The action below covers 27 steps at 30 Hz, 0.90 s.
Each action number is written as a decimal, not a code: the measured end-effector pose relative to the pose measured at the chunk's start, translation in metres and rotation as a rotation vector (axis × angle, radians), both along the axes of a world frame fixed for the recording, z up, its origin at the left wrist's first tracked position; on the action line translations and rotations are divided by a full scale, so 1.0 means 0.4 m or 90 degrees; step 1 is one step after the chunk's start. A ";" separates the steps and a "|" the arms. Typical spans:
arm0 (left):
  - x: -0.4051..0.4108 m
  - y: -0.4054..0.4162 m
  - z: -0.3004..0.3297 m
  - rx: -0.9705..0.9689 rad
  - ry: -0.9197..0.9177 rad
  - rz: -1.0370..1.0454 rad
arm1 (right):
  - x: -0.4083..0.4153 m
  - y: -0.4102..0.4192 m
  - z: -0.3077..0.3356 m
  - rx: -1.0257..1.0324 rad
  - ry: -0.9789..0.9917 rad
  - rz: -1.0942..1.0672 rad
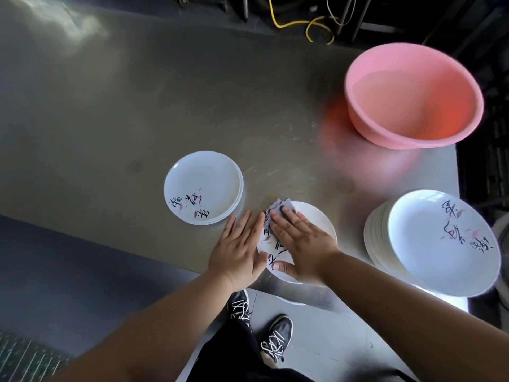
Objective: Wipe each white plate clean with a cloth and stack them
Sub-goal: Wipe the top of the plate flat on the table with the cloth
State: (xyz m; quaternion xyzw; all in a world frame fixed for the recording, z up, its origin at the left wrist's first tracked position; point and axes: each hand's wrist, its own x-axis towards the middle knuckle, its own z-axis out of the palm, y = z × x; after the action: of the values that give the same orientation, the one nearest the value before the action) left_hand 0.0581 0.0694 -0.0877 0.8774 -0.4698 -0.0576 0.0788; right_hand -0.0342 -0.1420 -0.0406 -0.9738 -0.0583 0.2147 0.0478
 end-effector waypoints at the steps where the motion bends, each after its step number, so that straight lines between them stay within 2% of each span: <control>1: 0.001 0.001 0.000 0.001 -0.002 0.001 | 0.008 -0.002 0.001 -0.003 0.006 0.020; 3: 0.002 0.002 -0.002 0.003 0.000 0.003 | 0.011 -0.016 0.008 -0.037 0.012 0.001; 8: 0.004 0.002 -0.012 -0.012 0.010 -0.001 | -0.044 -0.033 0.020 -0.121 0.005 -0.205; 10: 0.007 0.004 -0.015 -0.011 0.011 -0.013 | -0.042 -0.030 0.020 -0.078 0.005 -0.204; 12: 0.006 0.004 -0.017 -0.014 0.009 -0.017 | -0.022 -0.040 0.021 -0.028 0.012 -0.129; 14: 0.004 0.003 -0.016 -0.023 0.008 -0.013 | -0.002 -0.060 0.027 -0.034 0.020 -0.069; 16: 0.004 0.002 -0.010 -0.023 0.010 -0.006 | -0.009 -0.070 0.032 -0.063 0.019 -0.092; 22: 0.001 0.000 -0.004 0.007 0.008 0.004 | -0.156 0.033 0.029 -0.128 0.064 -0.282; 24: 0.002 -0.002 0.000 0.008 0.007 0.007 | -0.131 0.023 0.025 -0.092 0.056 -0.296; 27: -0.003 -0.004 0.009 0.001 0.016 0.014 | -0.065 -0.036 0.029 -0.061 0.021 -0.234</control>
State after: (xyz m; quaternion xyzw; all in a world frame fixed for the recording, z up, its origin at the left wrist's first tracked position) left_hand 0.0569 0.0678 -0.0842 0.8816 -0.4593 -0.0682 0.0849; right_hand -0.0603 -0.1564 -0.0290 -0.9655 0.1318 0.2207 0.0409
